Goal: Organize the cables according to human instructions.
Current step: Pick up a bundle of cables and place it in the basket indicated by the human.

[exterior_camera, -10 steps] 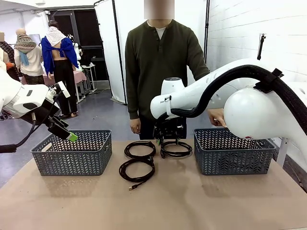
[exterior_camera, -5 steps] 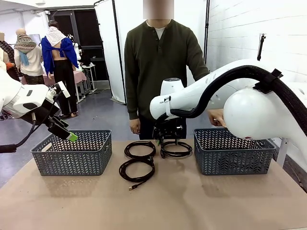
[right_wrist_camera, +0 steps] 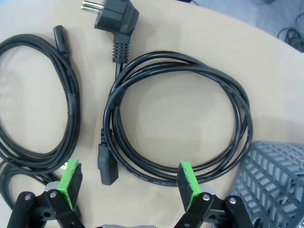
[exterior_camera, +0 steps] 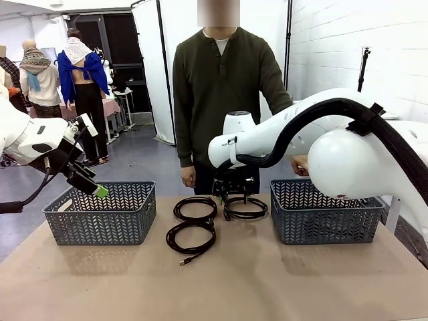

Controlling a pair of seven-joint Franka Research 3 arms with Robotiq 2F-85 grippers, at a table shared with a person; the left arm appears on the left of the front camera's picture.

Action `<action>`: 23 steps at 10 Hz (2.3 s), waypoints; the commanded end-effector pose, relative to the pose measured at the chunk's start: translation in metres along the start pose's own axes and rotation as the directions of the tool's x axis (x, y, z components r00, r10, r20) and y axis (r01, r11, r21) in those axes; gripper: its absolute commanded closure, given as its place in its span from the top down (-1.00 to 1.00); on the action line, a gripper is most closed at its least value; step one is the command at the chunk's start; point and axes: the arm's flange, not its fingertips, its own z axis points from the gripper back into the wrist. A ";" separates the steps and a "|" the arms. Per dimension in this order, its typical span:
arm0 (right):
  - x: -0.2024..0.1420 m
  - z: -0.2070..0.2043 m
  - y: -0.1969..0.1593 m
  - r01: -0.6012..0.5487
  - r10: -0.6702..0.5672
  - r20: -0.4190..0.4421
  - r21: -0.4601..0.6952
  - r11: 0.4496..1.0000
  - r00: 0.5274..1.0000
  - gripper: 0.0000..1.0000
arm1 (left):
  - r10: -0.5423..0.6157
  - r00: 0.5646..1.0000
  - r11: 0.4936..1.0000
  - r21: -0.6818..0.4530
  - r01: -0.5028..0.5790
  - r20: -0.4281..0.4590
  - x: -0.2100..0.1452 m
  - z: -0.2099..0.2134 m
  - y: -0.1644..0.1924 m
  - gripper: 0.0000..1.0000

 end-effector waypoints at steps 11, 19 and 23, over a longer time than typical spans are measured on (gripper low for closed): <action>0.033 -0.021 0.004 0.069 -0.069 -0.006 -0.043 0.997 0.998 1.00 | -0.004 1.000 1.000 -0.011 0.004 0.008 -0.002 -0.001 0.003 1.00; 0.043 -0.037 0.005 0.087 -0.088 -0.013 -0.083 0.993 0.996 1.00 | -0.004 1.000 1.000 -0.011 0.004 0.008 -0.002 -0.001 0.003 1.00; 0.049 -0.044 0.010 0.109 -0.108 0.013 -0.092 0.990 0.994 0.83 | -0.004 1.000 1.000 -0.011 0.004 0.008 -0.002 -0.001 0.003 1.00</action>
